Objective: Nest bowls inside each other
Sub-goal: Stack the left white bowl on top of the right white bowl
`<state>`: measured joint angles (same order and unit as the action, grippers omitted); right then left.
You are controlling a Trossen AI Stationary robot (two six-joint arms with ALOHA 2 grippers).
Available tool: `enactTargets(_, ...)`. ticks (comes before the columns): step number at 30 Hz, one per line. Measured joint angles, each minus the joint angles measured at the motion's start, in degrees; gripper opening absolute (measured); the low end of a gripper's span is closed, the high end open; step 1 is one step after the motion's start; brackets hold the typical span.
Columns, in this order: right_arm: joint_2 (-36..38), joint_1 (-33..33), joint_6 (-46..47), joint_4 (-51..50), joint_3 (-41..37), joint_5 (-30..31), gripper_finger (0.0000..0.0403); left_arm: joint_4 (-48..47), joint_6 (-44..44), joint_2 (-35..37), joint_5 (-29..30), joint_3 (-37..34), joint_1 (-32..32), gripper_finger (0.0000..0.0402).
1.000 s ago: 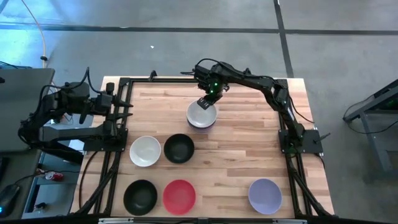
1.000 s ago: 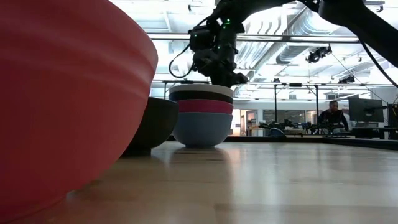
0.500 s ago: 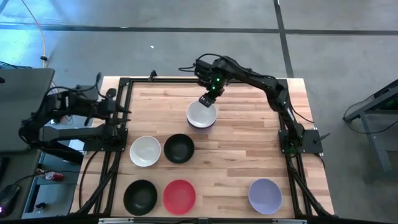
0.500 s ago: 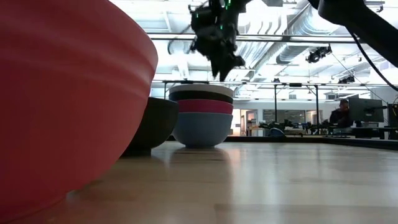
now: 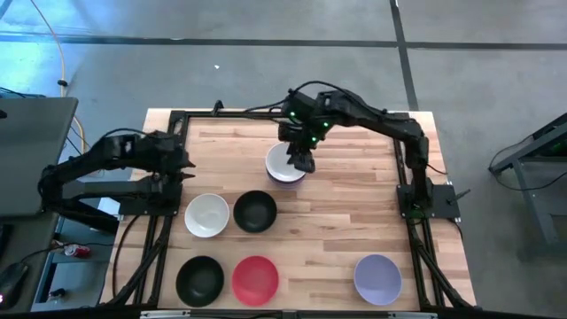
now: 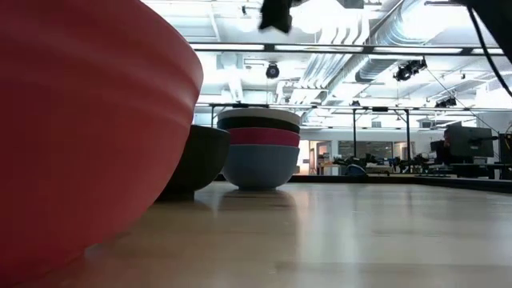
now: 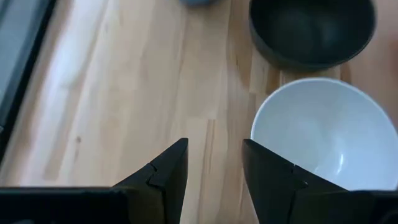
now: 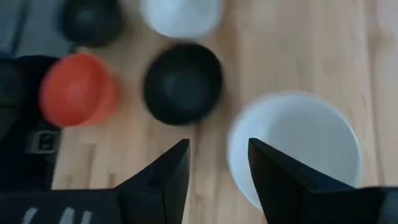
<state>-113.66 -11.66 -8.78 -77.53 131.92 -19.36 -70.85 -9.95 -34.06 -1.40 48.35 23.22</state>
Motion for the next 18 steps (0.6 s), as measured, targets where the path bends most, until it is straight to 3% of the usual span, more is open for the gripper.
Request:
enactTargets(8,4.47,6.25,-6.03,3.28,0.0,-2.37,0.0154,1.74,1.85,-5.07,-2.34,-3.3,-0.02,0.0141)
enactTargets(18,6.7,11.6,-7.21,3.97,-0.02,-2.57,0.0154,2.36,1.83,-13.6,-6.06,-3.38,-0.03,0.0141)
